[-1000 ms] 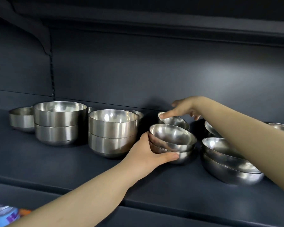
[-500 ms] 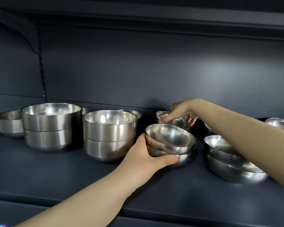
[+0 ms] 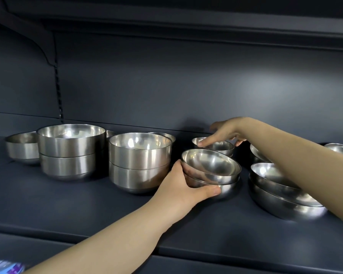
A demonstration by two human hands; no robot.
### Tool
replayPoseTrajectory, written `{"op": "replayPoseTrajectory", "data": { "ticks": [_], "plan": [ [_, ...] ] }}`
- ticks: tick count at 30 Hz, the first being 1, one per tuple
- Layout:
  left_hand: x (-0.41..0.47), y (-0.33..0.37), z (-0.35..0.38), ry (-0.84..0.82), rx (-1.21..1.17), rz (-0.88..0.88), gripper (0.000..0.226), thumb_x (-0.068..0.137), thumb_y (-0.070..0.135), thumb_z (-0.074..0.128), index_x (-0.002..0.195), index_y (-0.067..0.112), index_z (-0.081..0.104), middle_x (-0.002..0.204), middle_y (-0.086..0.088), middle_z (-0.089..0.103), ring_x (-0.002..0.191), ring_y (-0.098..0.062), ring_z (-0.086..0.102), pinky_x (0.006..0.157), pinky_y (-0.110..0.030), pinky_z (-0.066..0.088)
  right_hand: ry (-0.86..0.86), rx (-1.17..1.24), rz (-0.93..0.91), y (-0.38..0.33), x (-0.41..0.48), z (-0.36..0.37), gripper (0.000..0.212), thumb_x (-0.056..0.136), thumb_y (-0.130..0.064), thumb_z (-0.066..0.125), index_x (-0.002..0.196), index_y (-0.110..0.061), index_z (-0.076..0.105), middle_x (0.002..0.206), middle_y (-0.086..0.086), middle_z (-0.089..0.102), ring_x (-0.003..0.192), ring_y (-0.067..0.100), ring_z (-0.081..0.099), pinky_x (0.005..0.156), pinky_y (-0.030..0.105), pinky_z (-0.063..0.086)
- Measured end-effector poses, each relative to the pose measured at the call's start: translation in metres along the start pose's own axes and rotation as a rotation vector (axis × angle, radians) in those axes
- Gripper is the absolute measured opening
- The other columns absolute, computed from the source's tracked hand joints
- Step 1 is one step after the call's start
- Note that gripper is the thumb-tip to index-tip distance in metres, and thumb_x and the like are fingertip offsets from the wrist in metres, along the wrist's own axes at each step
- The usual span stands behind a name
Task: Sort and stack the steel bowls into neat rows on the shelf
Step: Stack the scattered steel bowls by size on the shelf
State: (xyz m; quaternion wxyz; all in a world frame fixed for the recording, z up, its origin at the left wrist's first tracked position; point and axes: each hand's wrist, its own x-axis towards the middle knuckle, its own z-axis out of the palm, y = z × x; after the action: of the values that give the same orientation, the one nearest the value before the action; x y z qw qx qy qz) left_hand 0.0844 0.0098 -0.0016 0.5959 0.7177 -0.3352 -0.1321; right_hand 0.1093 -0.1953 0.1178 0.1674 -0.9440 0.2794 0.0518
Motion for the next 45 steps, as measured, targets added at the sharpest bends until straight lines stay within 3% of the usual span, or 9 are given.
{"op": "replayPoseTrajectory", "data": {
  "ticks": [4, 9, 14, 19, 22, 25, 31, 40, 45],
  "plan": [
    [0.001, 0.000, 0.001, -0.021, 0.028, 0.008, 0.050, 0.072, 0.035, 0.083, 0.111, 0.035, 0.052, 0.098, 0.022, 0.066, 0.083, 0.021, 0.056, 0.065, 0.001, 0.042, 0.060, 0.079, -0.047, 0.005, -0.021, -0.014, 0.100, 0.073, -0.064, 0.069, 0.152, -0.022, 0.023, 0.161, 0.001, 0.020, 0.145, 0.032, 0.024, 0.111, 0.047, 0.035],
    [0.001, 0.004, 0.000, -0.029, 0.058, -0.017, 0.100, 0.071, 0.046, 0.081, 0.149, 0.013, 0.027, 0.105, 0.028, 0.061, 0.112, 0.003, 0.054, 0.087, -0.012, 0.041, 0.131, 0.100, -0.052, 0.025, -0.062, -0.029, 0.079, 0.078, -0.056, 0.068, 0.144, -0.023, 0.040, 0.154, 0.000, 0.032, 0.141, 0.027, 0.030, 0.112, 0.040, 0.033],
    [-0.013, 0.013, -0.003, -0.050, 0.068, -0.091, 0.047, 0.076, 0.052, 0.074, 0.109, 0.024, 0.054, 0.097, 0.020, 0.059, 0.092, 0.006, 0.053, 0.065, -0.011, 0.037, 0.115, 0.068, -0.028, 0.057, -0.107, -0.025, 0.072, 0.078, -0.052, 0.069, 0.140, -0.024, 0.046, 0.141, -0.004, 0.045, 0.130, 0.017, 0.040, 0.105, 0.029, 0.032],
    [-0.043, 0.017, -0.019, -0.166, 0.242, -0.065, 0.036, 0.082, 0.065, 0.057, 0.085, 0.032, 0.041, 0.089, 0.020, 0.045, 0.074, 0.005, 0.042, 0.064, -0.011, 0.032, 0.175, 0.062, 0.030, 0.092, -0.143, -0.018, 0.086, 0.052, -0.072, 0.071, 0.128, -0.037, 0.051, 0.139, -0.007, 0.049, 0.131, 0.016, 0.041, 0.110, 0.034, 0.031],
    [-0.051, 0.014, -0.020, -0.289, 0.299, -0.030, 0.056, 0.082, 0.064, 0.056, 0.126, 0.031, 0.050, 0.129, 0.014, 0.052, 0.113, 0.001, 0.051, 0.089, -0.017, 0.039, 0.219, 0.106, 0.046, 0.111, -0.156, -0.014, 0.097, 0.040, -0.079, 0.073, 0.125, -0.037, 0.052, 0.137, -0.007, 0.050, 0.132, 0.017, 0.041, 0.114, 0.038, 0.028],
    [-0.051, 0.019, -0.001, -0.353, 0.337, 0.022, 0.090, 0.079, 0.067, 0.059, 0.151, 0.024, 0.026, 0.152, 0.012, 0.036, 0.135, -0.006, 0.040, 0.109, -0.028, 0.035, 0.239, 0.163, 0.059, 0.124, -0.162, -0.014, 0.091, 0.040, -0.078, 0.077, 0.118, -0.037, 0.053, 0.138, -0.004, 0.050, 0.131, 0.019, 0.043, 0.115, 0.041, 0.029],
    [-0.033, 0.038, 0.054, -0.405, 0.330, 0.017, 0.071, 0.077, 0.064, 0.065, 0.130, 0.021, 0.044, 0.095, 0.018, 0.041, 0.104, -0.008, 0.047, 0.097, -0.029, 0.042, 0.287, 0.199, 0.077, 0.142, -0.165, -0.025, 0.091, 0.041, -0.078, 0.076, 0.120, -0.043, 0.052, 0.137, -0.005, 0.051, 0.132, 0.021, 0.042, 0.114, 0.049, 0.029],
    [-0.007, 0.046, 0.104, -0.299, 0.131, 0.007, 0.040, 0.078, 0.050, 0.073, 0.109, 0.030, 0.057, 0.097, 0.016, 0.058, 0.088, 0.005, 0.052, 0.071, -0.011, 0.039, 0.277, 0.194, 0.019, 0.180, -0.122, -0.041, 0.071, 0.074, -0.053, 0.074, 0.136, -0.032, 0.048, 0.142, 0.001, 0.049, 0.132, 0.023, 0.043, 0.109, 0.038, 0.034],
    [-0.005, 0.042, 0.111, -0.184, 0.147, 0.006, 0.035, 0.071, 0.054, 0.075, 0.100, 0.037, 0.062, 0.102, 0.014, 0.067, 0.094, 0.005, 0.059, 0.081, -0.015, 0.044, 0.252, 0.119, -0.104, 0.187, -0.092, -0.058, 0.076, 0.070, -0.061, 0.073, 0.137, -0.037, 0.046, 0.143, -0.001, 0.048, 0.132, 0.019, 0.042, 0.114, 0.037, 0.030]
  ]
}}
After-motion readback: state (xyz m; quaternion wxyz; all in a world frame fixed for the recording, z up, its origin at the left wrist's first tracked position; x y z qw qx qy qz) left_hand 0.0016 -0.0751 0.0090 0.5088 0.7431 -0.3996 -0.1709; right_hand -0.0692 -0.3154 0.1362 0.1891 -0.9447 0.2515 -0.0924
